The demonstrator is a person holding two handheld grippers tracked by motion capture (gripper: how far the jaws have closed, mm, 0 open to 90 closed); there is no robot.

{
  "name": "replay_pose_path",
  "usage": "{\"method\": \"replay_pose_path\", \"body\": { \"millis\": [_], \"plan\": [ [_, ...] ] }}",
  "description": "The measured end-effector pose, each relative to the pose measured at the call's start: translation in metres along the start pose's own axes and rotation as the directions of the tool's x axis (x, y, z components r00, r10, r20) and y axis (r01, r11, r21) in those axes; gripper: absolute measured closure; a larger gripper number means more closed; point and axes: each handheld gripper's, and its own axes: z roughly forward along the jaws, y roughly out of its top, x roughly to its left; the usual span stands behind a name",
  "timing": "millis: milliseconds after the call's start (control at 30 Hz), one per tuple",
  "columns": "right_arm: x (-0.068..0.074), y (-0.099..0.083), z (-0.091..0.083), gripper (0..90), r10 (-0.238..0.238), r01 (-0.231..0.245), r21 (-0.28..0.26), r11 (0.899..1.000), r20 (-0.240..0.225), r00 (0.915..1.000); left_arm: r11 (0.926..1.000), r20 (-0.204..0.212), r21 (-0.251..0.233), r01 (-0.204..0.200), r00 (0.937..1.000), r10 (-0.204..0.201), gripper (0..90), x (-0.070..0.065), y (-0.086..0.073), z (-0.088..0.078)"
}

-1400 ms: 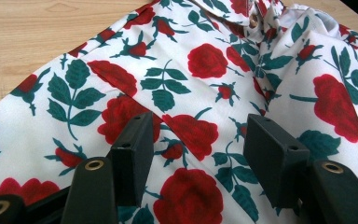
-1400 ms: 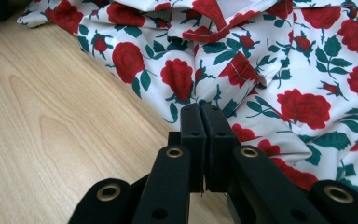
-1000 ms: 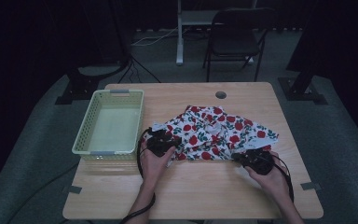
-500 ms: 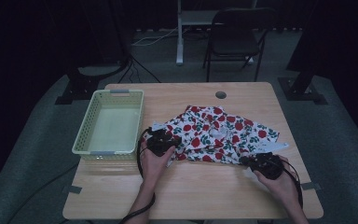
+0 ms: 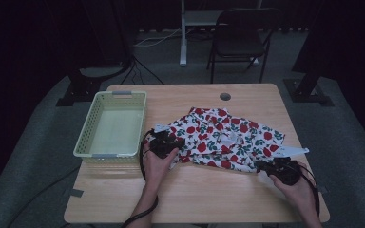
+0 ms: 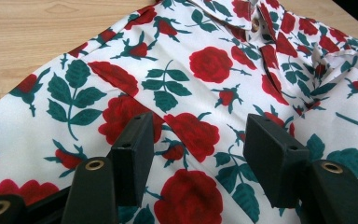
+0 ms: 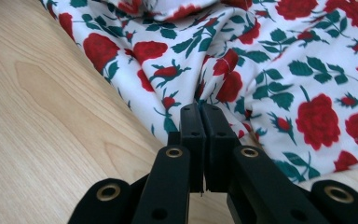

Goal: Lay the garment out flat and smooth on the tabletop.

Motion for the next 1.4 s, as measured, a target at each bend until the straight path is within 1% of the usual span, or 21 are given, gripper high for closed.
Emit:
{"method": "replay_pose_path", "body": {
  "millis": [133,333,400,567,600,633,733,800,900,933,1000,1067,1133,1267,1400],
  "plan": [
    [-0.004,-0.004,-0.003,88.5,0.015,-0.015,0.002,1.000,0.008,0.9999,1.0000,0.001,-0.001,0.000,1.0000,0.000,44.5,0.001,0.001,0.001],
    [-0.010,-0.009,-0.010,88.5,0.031,-0.031,-0.005,0.999,0.020,0.9993,0.9993,-0.008,0.011,-0.035,0.9993,0.035,46.2,0.004,0.005,0.004],
    [-0.010,-0.009,-0.011,88.5,0.034,-0.033,-0.006,0.999,0.022,0.9992,0.9993,-0.011,0.011,-0.037,0.9993,0.037,46.3,0.004,0.006,0.005],
    [-0.014,-0.014,-0.014,88.4,0.048,-0.047,-0.009,0.999,0.030,0.9984,0.9976,-0.037,0.030,-0.063,0.9972,0.064,46.9,0.006,0.012,0.008],
    [-0.014,-0.014,-0.014,88.4,0.048,-0.047,-0.009,0.999,0.030,0.9984,0.9976,-0.037,0.030,-0.063,0.9972,0.064,46.9,0.006,0.012,0.008],
    [-0.015,-0.015,-0.015,88.4,0.051,-0.051,-0.011,0.999,0.032,0.9982,0.9964,-0.057,0.040,-0.075,0.9954,0.077,46.9,0.006,0.016,0.011],
    [-0.017,-0.016,-0.017,88.4,0.057,-0.057,-0.013,0.998,0.037,0.9977,0.9948,-0.084,0.048,-0.090,0.9921,0.094,46.9,0.007,0.020,0.015],
    [-0.019,-0.017,-0.018,88.4,0.061,-0.060,-0.017,0.998,0.039,0.9974,0.9945,-0.098,0.047,-0.094,0.9904,0.098,46.9,0.009,0.023,0.017],
    [-0.020,-0.018,-0.020,88.4,0.067,-0.066,-0.018,0.998,0.040,0.9970,0.9947,-0.106,0.045,-0.092,0.9897,0.096,46.9,0.010,0.024,0.019],
    [-0.021,-0.019,-0.021,88.4,0.069,-0.068,-0.018,0.998,0.043,0.9967,0.9943,-0.118,0.044,-0.097,0.9879,0.101,46.9,0.011,0.026,0.021],
    [-0.022,-0.019,-0.022,88.4,0.071,-0.070,-0.017,0.997,0.045,0.9964,0.9941,-0.123,0.045,-0.099,0.9869,0.104,46.9,0.012,0.027,0.022],
    [-0.023,-0.020,-0.023,88.3,0.077,-0.076,-0.018,0.997,0.050,0.9958,0.9938,-0.128,0.053,-0.098,0.9864,0.104,46.9,0.012,0.029,0.023],
    [-0.026,-0.022,-0.026,88.4,0.083,-0.082,-0.020,0.996,0.058,0.9949,0.9926,-0.141,0.055,-0.108,0.9833,0.115,46.9,0.012,0.031,0.026],
    [-0.030,-0.026,-0.029,88.4,0.095,-0.093,-0.028,0.995,0.063,0.9935,0.9931,-0.150,0.059,-0.102,0.9825,0.110,46.9,0.014,0.034,0.027],
    [-0.032,-0.028,-0.033,88.4,0.104,-0.102,-0.033,0.994,0.067,0.9923,0.9927,-0.165,0.059,-0.105,0.9797,0.113,47.4,0.016,0.035,0.028]
  ]
}}
